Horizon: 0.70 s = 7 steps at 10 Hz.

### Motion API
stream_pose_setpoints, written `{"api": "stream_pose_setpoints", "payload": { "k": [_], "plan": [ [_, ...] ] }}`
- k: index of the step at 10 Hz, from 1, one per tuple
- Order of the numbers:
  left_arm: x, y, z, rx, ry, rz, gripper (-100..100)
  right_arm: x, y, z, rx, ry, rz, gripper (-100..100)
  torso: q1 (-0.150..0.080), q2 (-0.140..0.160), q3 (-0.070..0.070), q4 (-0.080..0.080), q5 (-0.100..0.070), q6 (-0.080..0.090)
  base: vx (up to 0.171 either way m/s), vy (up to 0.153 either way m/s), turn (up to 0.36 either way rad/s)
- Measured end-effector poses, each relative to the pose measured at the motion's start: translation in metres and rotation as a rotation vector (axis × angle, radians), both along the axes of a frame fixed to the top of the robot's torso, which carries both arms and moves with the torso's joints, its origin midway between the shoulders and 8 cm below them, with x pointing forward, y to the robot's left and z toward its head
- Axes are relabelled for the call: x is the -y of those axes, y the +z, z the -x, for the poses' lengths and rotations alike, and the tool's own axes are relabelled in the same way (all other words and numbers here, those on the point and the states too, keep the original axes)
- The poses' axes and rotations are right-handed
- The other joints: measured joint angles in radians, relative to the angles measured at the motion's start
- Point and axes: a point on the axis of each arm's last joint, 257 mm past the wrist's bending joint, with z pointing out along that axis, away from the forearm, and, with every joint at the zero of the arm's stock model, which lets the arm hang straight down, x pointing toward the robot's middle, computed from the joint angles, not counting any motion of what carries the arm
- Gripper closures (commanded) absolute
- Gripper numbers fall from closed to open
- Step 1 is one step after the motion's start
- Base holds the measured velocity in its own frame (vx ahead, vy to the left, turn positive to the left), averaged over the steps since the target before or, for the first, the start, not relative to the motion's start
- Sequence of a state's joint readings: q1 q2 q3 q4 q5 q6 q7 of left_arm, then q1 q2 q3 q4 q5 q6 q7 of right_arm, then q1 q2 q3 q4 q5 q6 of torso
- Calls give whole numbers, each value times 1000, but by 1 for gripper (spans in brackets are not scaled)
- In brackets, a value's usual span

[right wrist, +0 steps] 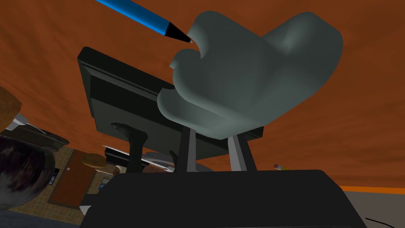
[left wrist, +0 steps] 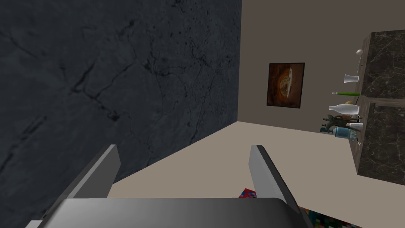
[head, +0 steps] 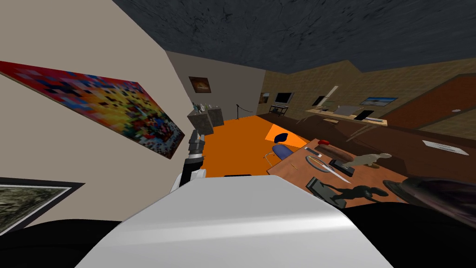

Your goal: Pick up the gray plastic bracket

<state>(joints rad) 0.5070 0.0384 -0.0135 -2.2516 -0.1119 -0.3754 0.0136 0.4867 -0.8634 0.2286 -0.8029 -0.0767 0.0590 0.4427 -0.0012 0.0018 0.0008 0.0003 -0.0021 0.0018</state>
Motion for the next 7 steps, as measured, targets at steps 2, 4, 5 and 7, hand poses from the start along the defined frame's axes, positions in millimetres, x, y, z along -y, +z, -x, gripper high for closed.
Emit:
{"api": "stream_pose_setpoints", "payload": {
  "k": [2, 4, 5, 7],
  "plan": [
    [0, 0, 0, 0, 0, 0, 0, 0, 0, 1, -1, -1, 0, 0, 0, 0, 0, 0, 0, 0, 0, 0, 0],
    [0, 0, 0, 0, 0, 0, 0, 3, 5, 1, 0, 4, 0, 100, 2, -1, 0, 0, 0, 0, 32, 63, -83],
    [0, 0, 0, 0, 0, 0, 0, 6, 10, 2, 0, 8, 1, 100, 5, -1, -1, -1, 1, 0, 30, 78, -59],
    [0, 0, 0, 0, 0, 0, 0, 6, 13, 3, -1, 14, -1, 0, 4, -1, 0, 0, 1, -1, 7, 20, -8]
  ]
}}
